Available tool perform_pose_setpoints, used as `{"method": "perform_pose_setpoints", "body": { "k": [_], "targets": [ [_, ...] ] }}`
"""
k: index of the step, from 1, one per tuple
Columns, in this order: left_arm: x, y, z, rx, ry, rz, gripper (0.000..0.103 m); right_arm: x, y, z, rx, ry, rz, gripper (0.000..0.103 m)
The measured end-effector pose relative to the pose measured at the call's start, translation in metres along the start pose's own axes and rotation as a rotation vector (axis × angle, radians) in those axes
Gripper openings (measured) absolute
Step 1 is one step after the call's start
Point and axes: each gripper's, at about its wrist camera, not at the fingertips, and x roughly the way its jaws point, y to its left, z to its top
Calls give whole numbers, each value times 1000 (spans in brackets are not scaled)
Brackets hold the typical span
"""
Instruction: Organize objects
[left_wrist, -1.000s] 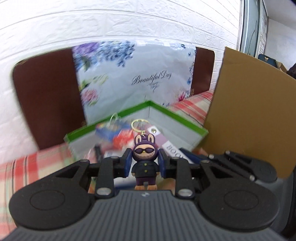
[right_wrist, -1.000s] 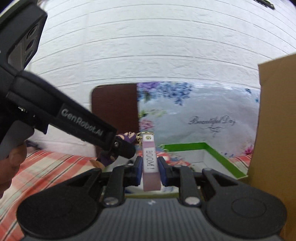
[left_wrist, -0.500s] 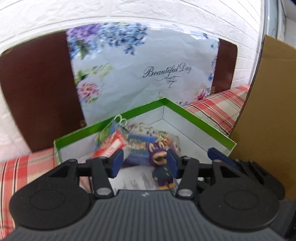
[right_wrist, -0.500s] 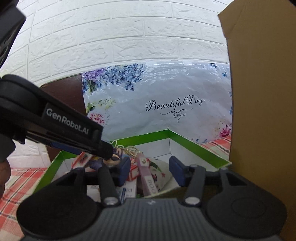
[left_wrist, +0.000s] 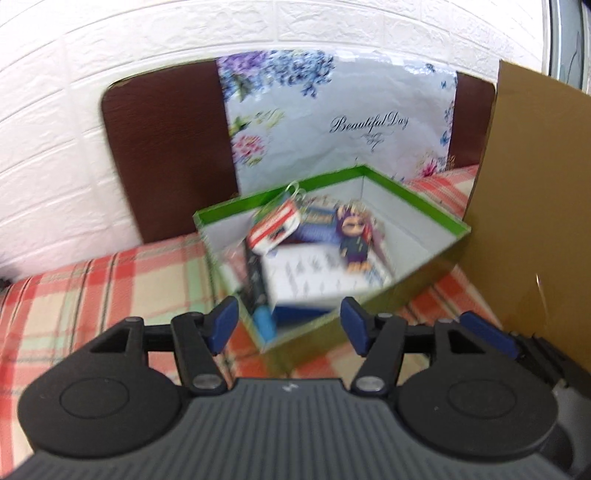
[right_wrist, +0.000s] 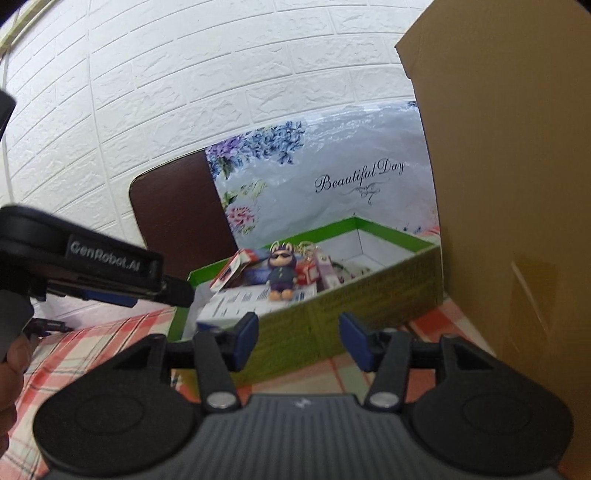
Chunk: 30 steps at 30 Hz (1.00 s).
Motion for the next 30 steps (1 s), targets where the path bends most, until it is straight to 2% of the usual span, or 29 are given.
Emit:
{"method": "perform_pose_setpoints", "body": {
  "k": [4, 10, 14, 18, 30],
  "targets": [
    [-20, 7, -23, -28, 22, 27, 71, -25, 4, -8, 12, 27, 17, 52],
    [-45, 10, -55, -24, 35, 85, 73, -58, 13, -15, 15, 44, 38, 55],
    [-60, 14, -72, -34, 32, 116, 95, -76, 19, -18, 16, 43, 48, 57],
    [-70, 19, -87, -42, 45, 140, 103, -89, 25, -21, 7, 44, 63, 59],
    [-90, 33, -108, -92, 59, 182, 103, -108, 43, -20, -16, 30, 98, 67]
  ]
}}
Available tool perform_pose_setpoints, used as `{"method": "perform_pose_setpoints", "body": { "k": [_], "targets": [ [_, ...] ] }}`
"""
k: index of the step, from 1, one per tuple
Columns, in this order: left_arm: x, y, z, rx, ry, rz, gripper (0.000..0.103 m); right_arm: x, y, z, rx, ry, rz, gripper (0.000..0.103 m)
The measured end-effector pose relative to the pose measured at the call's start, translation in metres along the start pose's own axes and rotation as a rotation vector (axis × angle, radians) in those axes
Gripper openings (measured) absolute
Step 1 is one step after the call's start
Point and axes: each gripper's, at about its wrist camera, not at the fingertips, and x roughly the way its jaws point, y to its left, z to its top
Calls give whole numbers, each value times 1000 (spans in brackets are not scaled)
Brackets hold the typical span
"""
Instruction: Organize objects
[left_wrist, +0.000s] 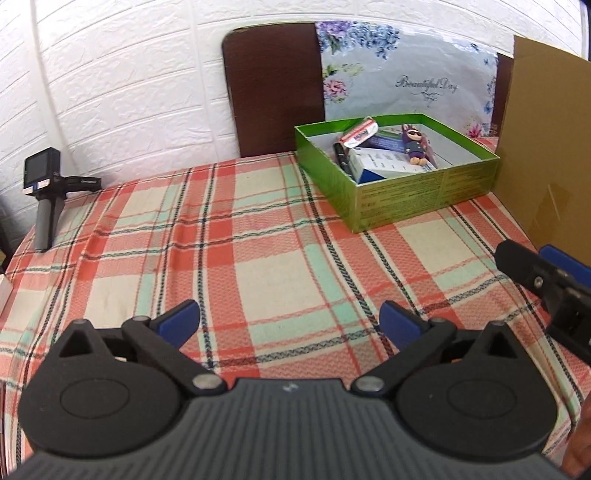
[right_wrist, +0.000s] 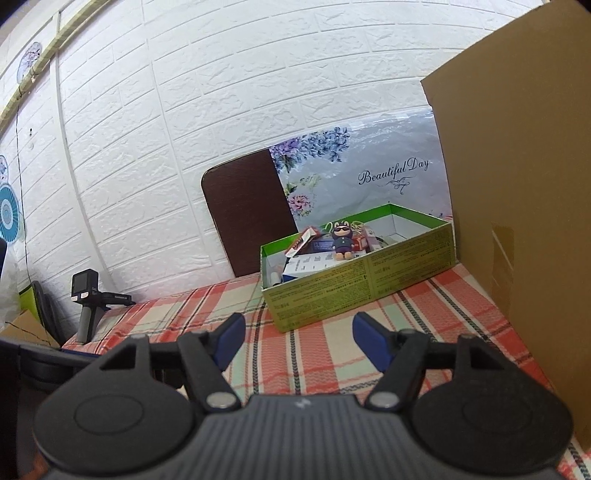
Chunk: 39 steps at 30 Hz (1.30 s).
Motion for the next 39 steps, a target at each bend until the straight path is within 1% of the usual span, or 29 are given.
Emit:
{"method": "perform_pose_setpoints", "body": {
  "k": [4, 5, 7, 12, 19, 25, 32, 35, 39],
  "targets": [
    [-4, 2, -1, 2, -18, 23, 103, -2, 3, 0, -2, -4, 1, 74],
    [-5, 3, -1, -3, -25, 21, 103, -2, 3, 0, -3, -6, 1, 74],
    [-6, 6, 0, -16, -30, 14, 103, -3, 4, 0, -6, -9, 1, 74],
    [-7, 9, 0, -33, -37, 24, 103, -4, 6, 1, -7, -9, 3, 75],
    [-7, 10, 0, -33, -46, 39, 103, -5, 6, 0, -3, -6, 2, 76],
    [-8, 9, 2, -28, -60, 75, 103, -5, 5, 1, 3, -6, 1, 77],
    [-14, 5, 4, -16, -103, 157, 103, -5, 4, 1, -7, -14, -2, 78],
    [-14, 4, 5, -15, -99, 167, 103, -4, 4, 1, -5, -11, -2, 79],
    [-14, 3, 6, -10, -92, 158, 103, -3, 3, 1, -3, -5, -8, 80]
  ]
}}
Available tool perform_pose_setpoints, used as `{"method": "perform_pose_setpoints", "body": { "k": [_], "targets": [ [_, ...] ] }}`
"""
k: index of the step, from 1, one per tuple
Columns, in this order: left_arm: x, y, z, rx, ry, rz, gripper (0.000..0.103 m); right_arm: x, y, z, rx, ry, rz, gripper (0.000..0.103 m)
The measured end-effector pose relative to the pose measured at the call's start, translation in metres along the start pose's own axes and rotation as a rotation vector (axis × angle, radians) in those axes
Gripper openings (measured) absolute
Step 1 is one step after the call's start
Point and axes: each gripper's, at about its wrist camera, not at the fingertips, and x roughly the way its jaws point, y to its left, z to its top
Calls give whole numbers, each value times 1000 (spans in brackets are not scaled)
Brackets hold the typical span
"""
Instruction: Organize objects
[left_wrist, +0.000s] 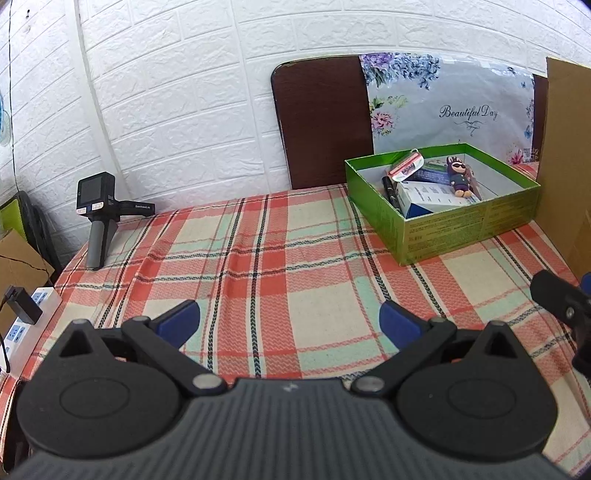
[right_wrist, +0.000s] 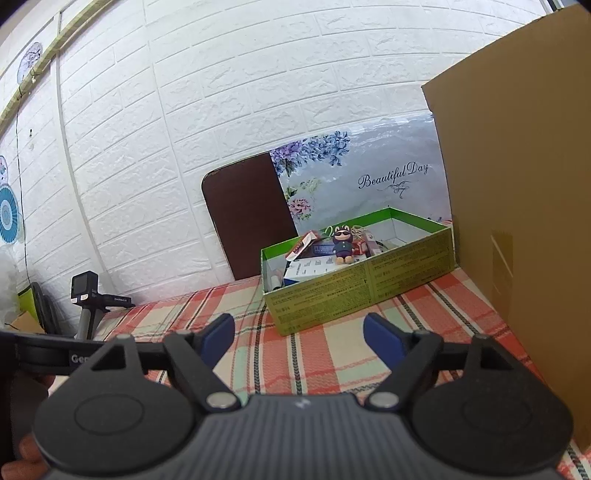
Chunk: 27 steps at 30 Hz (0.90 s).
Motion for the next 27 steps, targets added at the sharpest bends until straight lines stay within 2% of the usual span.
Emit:
{"method": "perform_pose_setpoints", "body": {
  "k": [27],
  "targets": [
    [1, -2, -2, 6, 21, -69, 103, 6, 0, -2, 10, 40, -4, 84]
  ]
}}
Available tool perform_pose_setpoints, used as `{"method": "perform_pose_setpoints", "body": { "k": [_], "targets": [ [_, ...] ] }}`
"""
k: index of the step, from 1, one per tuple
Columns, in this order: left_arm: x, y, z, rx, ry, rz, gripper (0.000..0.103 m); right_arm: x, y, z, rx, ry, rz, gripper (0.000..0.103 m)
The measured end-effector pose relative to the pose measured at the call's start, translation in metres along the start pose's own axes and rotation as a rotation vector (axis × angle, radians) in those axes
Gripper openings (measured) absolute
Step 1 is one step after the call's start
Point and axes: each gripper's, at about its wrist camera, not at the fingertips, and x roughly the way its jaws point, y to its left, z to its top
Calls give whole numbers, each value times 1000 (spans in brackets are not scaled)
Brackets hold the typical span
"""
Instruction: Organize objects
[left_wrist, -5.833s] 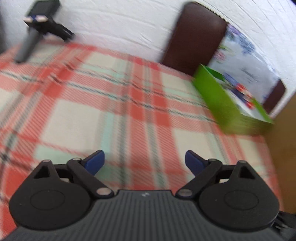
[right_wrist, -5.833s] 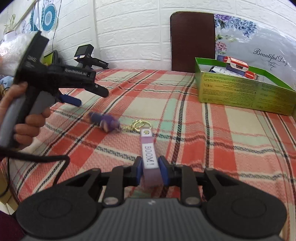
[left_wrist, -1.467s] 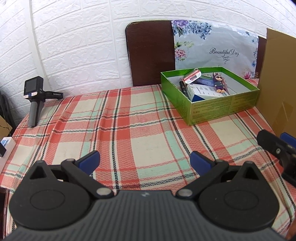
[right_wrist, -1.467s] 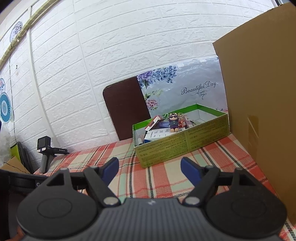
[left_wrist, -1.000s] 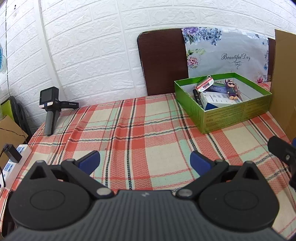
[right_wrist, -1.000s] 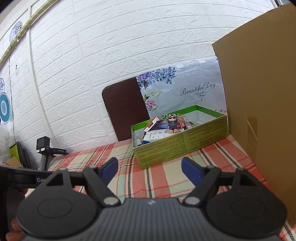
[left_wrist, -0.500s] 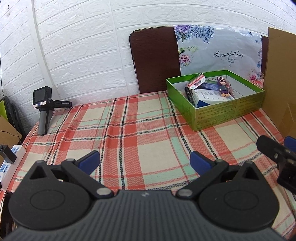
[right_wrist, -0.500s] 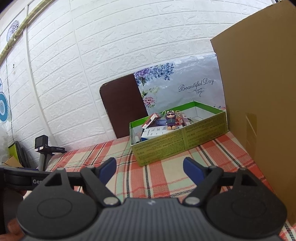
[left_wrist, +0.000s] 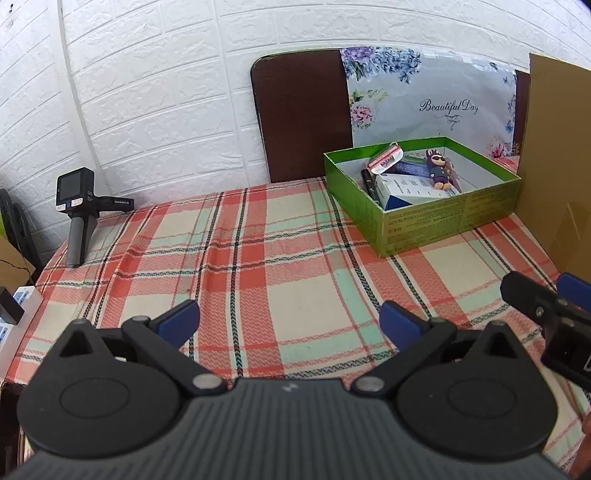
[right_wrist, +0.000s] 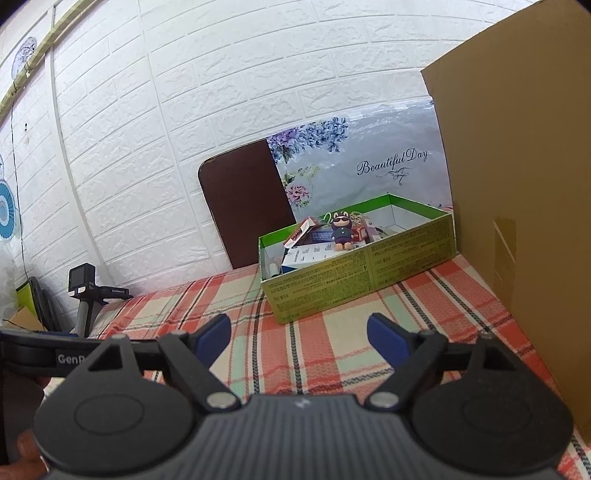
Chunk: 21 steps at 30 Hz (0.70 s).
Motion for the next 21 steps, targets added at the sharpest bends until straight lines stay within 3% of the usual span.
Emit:
{"method": "perform_pose_setpoints", "body": {
  "k": [21],
  "targets": [
    [7, -4, -3, 12, 48, -16, 103, 3, -3, -4, 5, 10, -1, 87]
  ]
}}
